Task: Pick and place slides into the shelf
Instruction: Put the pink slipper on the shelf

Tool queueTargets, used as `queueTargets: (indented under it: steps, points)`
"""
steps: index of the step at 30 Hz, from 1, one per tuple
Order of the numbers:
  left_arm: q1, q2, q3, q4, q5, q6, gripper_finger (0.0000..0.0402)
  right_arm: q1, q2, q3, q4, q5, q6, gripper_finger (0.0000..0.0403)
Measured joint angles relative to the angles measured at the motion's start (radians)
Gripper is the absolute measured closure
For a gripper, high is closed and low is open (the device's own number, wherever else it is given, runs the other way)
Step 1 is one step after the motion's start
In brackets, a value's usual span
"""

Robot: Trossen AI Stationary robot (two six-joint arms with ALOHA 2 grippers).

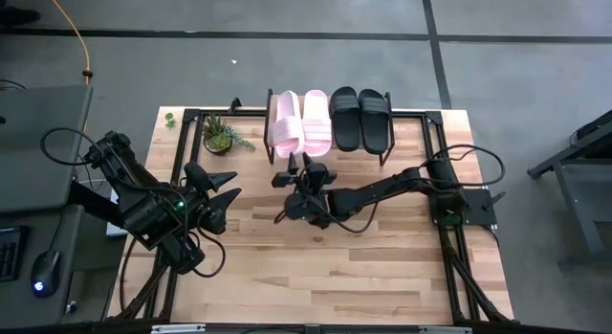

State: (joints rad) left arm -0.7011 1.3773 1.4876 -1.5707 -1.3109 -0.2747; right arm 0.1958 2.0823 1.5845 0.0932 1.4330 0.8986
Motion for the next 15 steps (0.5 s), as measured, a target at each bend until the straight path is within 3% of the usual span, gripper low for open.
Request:
queueTargets:
  steps: [4,8,11,15]
  points:
    - [0.000,0.000,0.000,0.000,0.000,-0.002,0.0177,0.020,-0.007,0.000,-0.004,0.070,-0.039,0.0222]
    - [0.000,0.000,0.000,0.000,-0.002,-0.002,0.0177,0.022,-0.056,0.000,-0.002,0.062,-0.113,0.0222]
    - [0.000,0.000,0.000,0.000,-0.004,-0.002,0.0177,0.005,-0.116,0.000,-0.006,-0.011,-0.193,0.0222]
    - [0.000,-0.009,0.000,0.000,-0.005,-0.022,0.0177,-0.031,-0.204,0.000,-0.027,-0.208,-0.297,0.0222]
